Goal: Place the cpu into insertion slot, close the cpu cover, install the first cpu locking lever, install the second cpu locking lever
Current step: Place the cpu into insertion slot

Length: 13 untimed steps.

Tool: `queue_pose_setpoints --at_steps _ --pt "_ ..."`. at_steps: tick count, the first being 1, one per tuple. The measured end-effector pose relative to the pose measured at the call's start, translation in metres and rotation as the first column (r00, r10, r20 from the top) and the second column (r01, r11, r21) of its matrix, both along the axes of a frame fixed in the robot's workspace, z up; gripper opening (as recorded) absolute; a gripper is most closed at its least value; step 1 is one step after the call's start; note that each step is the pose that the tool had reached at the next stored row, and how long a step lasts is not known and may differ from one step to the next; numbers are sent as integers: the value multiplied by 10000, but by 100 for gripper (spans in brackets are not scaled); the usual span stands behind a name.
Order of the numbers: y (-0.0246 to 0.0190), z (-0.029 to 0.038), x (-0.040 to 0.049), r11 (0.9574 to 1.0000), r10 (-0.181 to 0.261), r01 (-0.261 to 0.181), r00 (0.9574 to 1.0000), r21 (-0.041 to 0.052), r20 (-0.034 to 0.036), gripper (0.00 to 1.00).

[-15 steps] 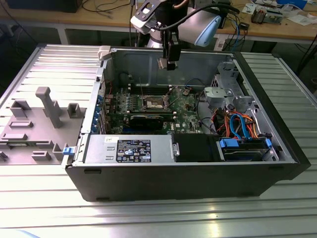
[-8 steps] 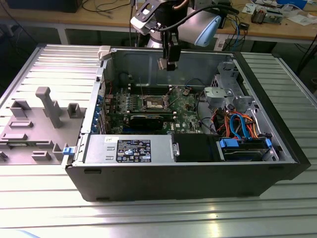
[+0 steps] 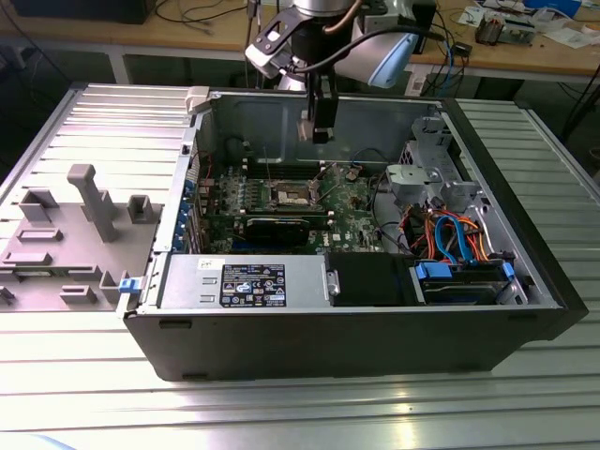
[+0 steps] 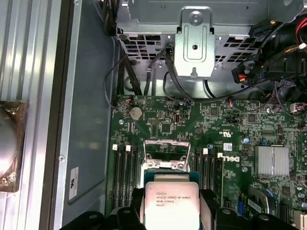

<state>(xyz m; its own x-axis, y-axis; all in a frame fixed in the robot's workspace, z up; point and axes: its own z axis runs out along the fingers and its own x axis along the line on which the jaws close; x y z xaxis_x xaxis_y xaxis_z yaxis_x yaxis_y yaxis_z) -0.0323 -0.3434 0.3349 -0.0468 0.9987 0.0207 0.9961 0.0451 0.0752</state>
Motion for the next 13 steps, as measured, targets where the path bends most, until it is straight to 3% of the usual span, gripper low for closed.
queue_pose_setpoints --at_steps 13 --pt "0 -25 -1 10000 0 0 10000 0 -7 54"
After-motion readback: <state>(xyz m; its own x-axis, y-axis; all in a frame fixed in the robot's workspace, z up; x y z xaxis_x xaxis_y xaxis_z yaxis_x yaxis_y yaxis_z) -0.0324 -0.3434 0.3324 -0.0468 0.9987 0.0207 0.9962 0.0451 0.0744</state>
